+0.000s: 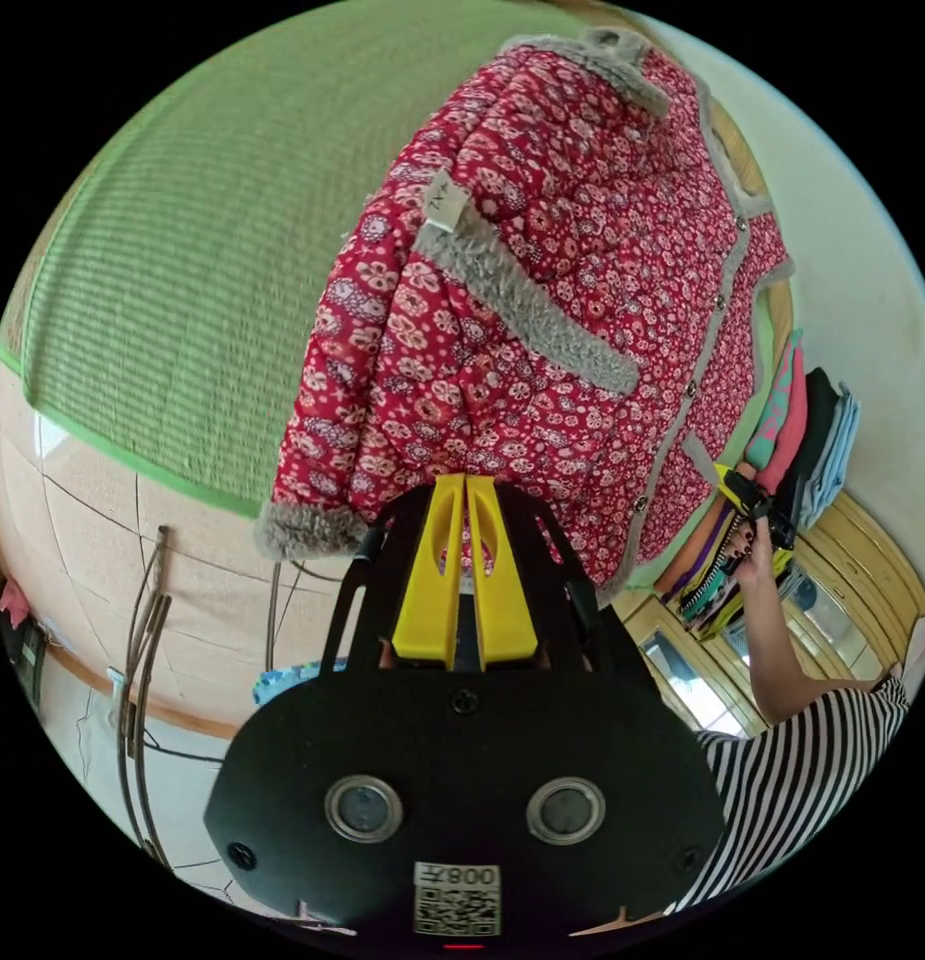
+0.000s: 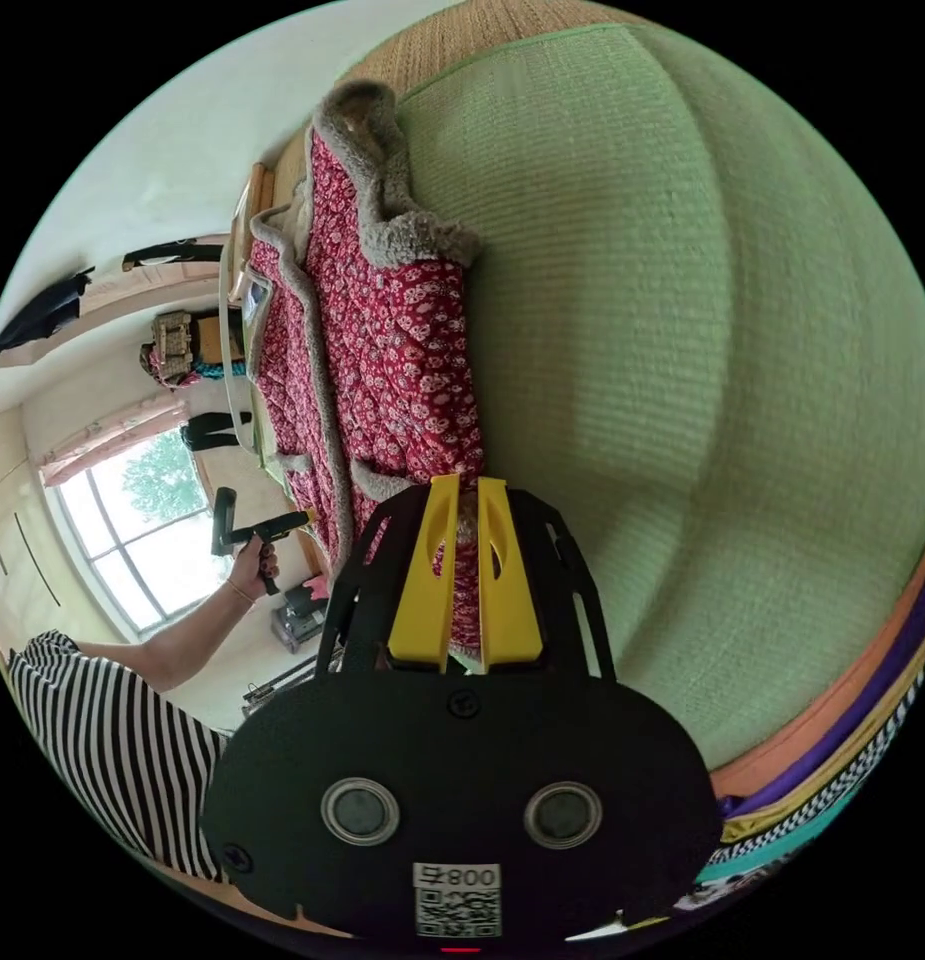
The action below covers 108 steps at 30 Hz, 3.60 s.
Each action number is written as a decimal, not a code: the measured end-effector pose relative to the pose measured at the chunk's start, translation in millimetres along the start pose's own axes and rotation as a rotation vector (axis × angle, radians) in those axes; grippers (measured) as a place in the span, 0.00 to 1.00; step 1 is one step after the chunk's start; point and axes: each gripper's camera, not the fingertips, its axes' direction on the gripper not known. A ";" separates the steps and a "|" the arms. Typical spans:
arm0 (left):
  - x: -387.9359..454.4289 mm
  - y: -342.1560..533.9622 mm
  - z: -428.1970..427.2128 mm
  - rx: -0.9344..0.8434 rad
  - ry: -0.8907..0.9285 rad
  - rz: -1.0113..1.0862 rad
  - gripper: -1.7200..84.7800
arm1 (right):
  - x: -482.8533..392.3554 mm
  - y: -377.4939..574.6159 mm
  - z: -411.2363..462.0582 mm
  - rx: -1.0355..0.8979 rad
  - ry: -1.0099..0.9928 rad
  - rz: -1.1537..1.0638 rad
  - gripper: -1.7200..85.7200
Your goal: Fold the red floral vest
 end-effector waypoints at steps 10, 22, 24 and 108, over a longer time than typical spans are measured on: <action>77.4 -0.3 -84.4 0.237 0.145 0.132 0.06 | 44.7 74.9 -25.9 0.036 -0.013 0.109 0.02; 190.3 -146.6 -144.4 0.159 -0.309 0.461 0.04 | -74.3 -1.8 -32.6 0.132 -0.012 -0.388 0.02; 192.7 -146.2 -158.5 0.191 -0.310 0.442 0.03 | -97.6 -17.6 -19.5 0.111 0.019 -0.438 0.02; 176.7 -165.7 -171.2 0.171 -0.183 0.357 0.02 | -45.2 24.7 -12.9 0.051 0.257 -0.242 0.02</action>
